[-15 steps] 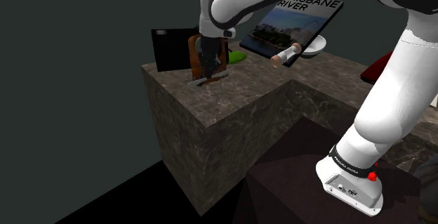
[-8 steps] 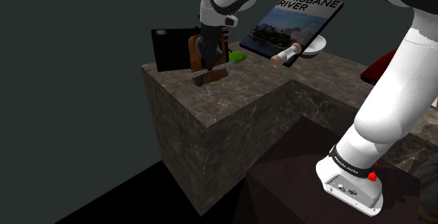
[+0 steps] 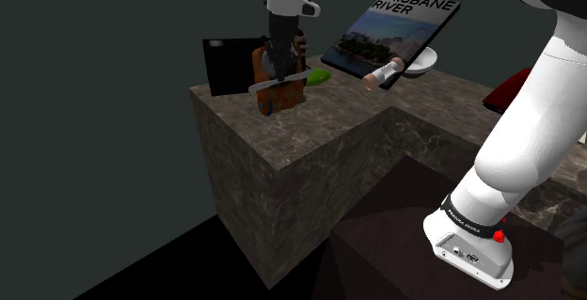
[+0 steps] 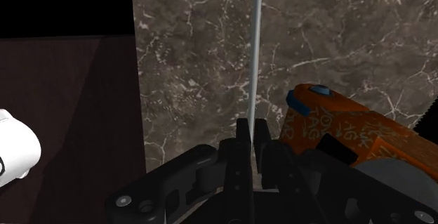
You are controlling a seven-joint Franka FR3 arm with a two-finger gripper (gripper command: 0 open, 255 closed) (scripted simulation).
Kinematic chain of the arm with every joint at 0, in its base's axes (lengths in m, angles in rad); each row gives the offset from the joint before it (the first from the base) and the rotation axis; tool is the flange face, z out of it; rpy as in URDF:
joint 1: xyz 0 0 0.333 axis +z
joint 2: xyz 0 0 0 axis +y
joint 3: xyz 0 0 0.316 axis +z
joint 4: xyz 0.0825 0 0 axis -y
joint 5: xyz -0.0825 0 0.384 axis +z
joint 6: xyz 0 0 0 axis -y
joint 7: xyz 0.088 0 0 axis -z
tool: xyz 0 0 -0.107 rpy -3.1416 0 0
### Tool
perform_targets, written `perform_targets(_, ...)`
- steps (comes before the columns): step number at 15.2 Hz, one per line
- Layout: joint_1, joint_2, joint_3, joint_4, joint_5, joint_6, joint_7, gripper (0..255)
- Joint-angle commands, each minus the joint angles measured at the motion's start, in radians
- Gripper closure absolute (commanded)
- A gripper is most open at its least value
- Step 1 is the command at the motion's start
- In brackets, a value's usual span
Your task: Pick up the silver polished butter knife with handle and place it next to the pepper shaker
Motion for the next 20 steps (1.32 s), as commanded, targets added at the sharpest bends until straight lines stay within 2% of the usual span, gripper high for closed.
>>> perform_targets(1, 0.0, -0.005, 0.0, 0.021, 0.002, -0.025, 0.0, 255)
perform_targets(10, 0.002, -0.001, 0.002, 0.144, 0.0, -0.145, 0.006, 255)
perform_targets(20, -0.124, -0.224, -0.13, -0.096, 0.092, -0.124, -0.27, 255)
